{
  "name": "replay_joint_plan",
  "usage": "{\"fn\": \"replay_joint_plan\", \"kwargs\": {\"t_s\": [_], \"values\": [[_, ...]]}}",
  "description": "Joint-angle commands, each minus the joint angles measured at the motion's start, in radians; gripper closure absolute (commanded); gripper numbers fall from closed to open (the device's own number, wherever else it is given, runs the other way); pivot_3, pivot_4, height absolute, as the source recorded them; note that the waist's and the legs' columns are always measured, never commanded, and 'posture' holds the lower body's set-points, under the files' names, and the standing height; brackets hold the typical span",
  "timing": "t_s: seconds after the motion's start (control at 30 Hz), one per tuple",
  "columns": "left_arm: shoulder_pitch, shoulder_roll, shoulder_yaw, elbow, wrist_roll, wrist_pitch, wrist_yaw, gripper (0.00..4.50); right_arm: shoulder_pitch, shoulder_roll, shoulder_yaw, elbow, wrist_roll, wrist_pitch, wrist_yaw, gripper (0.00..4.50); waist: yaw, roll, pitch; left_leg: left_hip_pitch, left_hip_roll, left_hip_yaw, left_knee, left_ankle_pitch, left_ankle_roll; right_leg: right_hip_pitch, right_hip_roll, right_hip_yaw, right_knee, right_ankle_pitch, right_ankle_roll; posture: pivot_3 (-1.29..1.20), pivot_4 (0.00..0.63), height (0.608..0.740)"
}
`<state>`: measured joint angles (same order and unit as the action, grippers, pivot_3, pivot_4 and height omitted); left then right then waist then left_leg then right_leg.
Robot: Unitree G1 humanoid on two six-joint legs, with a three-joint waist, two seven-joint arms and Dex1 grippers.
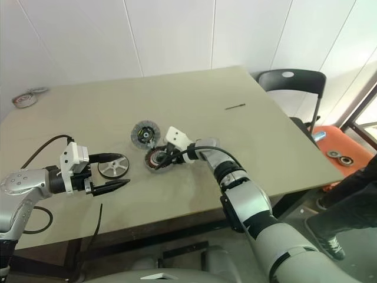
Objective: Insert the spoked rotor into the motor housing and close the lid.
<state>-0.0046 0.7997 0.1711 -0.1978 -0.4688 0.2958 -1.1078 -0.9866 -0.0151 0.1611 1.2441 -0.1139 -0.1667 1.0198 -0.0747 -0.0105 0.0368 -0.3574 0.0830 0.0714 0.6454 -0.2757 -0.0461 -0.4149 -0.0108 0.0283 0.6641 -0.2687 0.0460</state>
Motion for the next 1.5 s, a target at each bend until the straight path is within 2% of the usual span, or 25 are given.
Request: {"fn": "replay_joint_plan", "kwargs": {"t_s": [0.03,0.2,0.4,0.77,0.87,1.0,1.23,1.4,1.5], "values": [[-0.015,-0.001,0.013,-0.013,-0.013,-0.004,0.004,0.00,-0.018,0.014,-0.036,-0.040,0.072,0.083,0.174,2.46,0.001,0.000,0.000,0.000,0.000,0.000,0.000,0.000,0.000,0.000,0.000,0.000,0.000,0.000,0.000,0.00,0.000,0.740],[-0.018,-0.002,0.014,-0.007,-0.013,-0.003,0.003,0.00,-0.013,0.017,-0.035,-0.099,0.104,0.150,0.294,2.46,0.001,0.000,0.000,-0.001,0.000,0.000,0.000,0.000,0.000,-0.001,0.000,0.000,0.000,0.000,0.001,0.00,0.000,0.740],[-0.014,-0.003,0.016,-0.008,-0.011,-0.003,0.005,0.00,-0.025,0.019,-0.041,-0.076,0.085,0.115,0.152,2.46,0.001,0.000,0.000,-0.001,0.000,0.000,0.000,0.000,0.000,-0.002,0.000,0.000,0.000,0.000,0.000,0.00,0.000,0.740],[-0.011,-0.004,0.016,-0.007,-0.011,-0.003,0.005,0.00,-0.032,0.027,-0.050,-0.063,0.096,0.095,0.091,2.46,0.001,0.000,0.000,-0.015,0.000,0.000,0.000,0.000,0.000,-0.015,0.000,0.000,0.000,0.002,0.003,0.00,0.000,0.740],[-0.012,-0.005,0.014,-0.006,-0.011,-0.003,0.006,0.00,-0.032,0.025,-0.052,-0.066,0.101,0.100,0.108,3.06,0.001,0.000,0.000,-0.015,0.000,0.000,0.000,0.000,0.000,-0.015,0.000,0.000,0.000,0.002,0.003,0.00,0.000,0.740],[-0.013,-0.006,0.014,-0.005,-0.011,-0.003,0.006,0.00,-0.024,0.022,-0.050,-0.073,0.105,0.094,0.126,4.38,0.001,0.000,0.000,-0.015,0.000,0.000,0.001,0.000,0.000,-0.015,0.000,0.000,0.000,0.002,0.003,0.00,0.000,0.740],[-0.016,-0.008,0.011,-0.001,-0.008,-0.005,0.006,0.00,-0.020,0.022,-0.030,-0.064,0.075,0.075,0.080,4.47,0.001,0.000,0.000,-0.015,0.000,0.000,0.001,0.000,0.000,-0.014,0.000,0.000,0.000,0.002,0.003,0.00,0.000,0.740],[-0.015,-0.011,0.009,-0.003,-0.007,-0.006,0.008,0.00,-0.030,0.025,-0.034,-0.048,0.055,0.034,-0.023,4.47,0.001,0.000,0.000,-0.015,0.000,0.000,0.001,0.000,0.000,-0.014,0.000,0.000,0.000,0.002,0.003,0.00,0.000,0.740],[-0.015,-0.012,0.010,-0.004,-0.006,-0.004,0.008,0.00,-0.031,0.023,-0.031,-0.040,0.050,0.026,-0.019,4.47,0.001,0.000,0.000,-0.015,0.000,0.000,0.001,0.000,0.000,-0.015,0.000,0.000,0.000,0.002,0.003,0.00,0.000,0.740]]}}
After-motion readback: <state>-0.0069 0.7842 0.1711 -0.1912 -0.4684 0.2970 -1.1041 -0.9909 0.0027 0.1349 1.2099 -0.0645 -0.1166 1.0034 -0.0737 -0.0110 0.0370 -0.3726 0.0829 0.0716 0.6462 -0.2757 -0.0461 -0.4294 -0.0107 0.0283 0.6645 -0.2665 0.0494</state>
